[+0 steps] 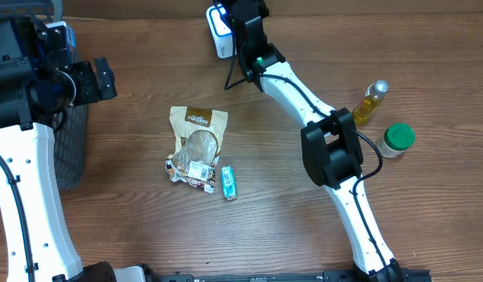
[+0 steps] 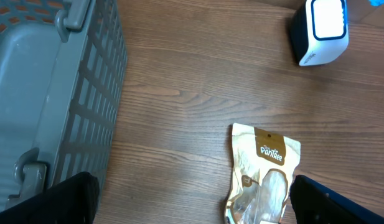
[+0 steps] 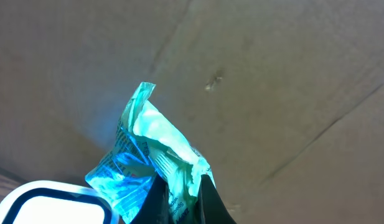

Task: Scan the item barcode
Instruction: 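Hold the wipes packet barcode in front of the scanner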

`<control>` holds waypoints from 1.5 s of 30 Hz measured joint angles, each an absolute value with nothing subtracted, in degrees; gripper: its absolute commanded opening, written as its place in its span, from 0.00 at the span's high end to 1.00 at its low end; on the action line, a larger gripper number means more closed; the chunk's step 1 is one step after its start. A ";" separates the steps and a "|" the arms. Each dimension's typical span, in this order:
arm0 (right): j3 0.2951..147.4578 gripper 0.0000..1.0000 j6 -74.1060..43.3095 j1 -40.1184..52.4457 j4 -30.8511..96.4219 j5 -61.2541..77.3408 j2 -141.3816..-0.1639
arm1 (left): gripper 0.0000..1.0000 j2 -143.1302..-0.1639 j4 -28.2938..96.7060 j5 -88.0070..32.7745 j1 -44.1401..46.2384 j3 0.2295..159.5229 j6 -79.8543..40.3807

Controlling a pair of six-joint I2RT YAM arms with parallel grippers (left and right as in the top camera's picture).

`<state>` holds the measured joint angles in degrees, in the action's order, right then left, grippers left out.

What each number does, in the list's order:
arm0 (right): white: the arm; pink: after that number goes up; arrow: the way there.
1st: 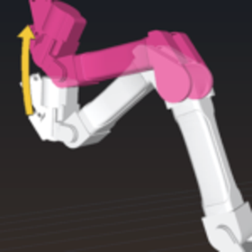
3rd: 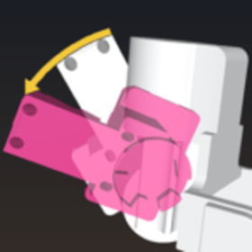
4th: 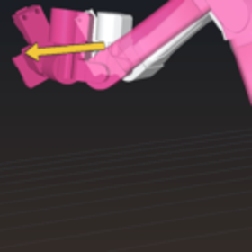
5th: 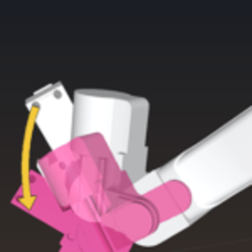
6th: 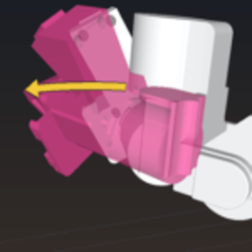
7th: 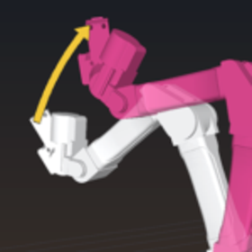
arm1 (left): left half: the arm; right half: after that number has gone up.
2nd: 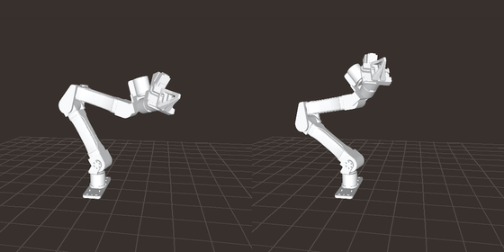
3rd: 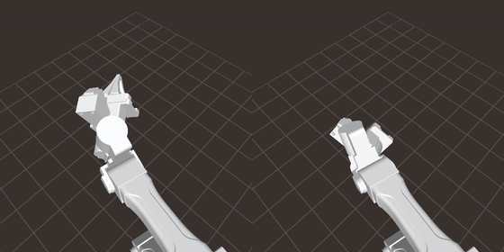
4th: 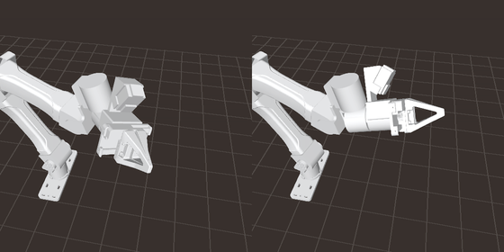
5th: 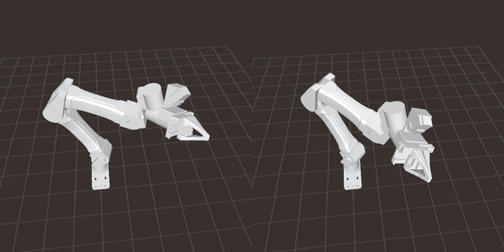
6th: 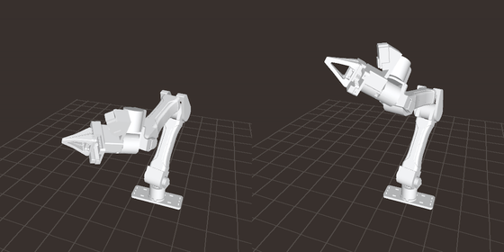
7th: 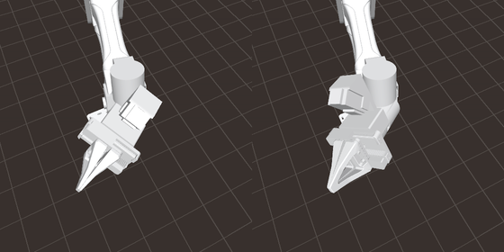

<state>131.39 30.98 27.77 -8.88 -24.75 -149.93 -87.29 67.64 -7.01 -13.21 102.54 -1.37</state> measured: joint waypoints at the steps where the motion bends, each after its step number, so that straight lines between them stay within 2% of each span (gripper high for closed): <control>1: 131.00 0.96 30.85 27.81 -8.75 -24.34 -149.91 | 0.00 -87.29 67.64 -7.01 -13.21 102.54 -1.37; 24: 129.21 0.96 30.26 31.53 9.82 -23.35 -149.18 | 0.00 -87.29 67.64 -7.01 -13.21 102.54 -1.37; 37: 129.23 0.96 28.73 32.03 11.33 -25.98 -149.10 | 0.00 -87.29 67.64 -7.01 -13.21 102.54 -1.37; 45: 129.21 0.96 24.67 31.94 20.23 -27.07 -142.58 | 0.01 -87.29 67.66 -7.01 -13.21 102.54 -1.37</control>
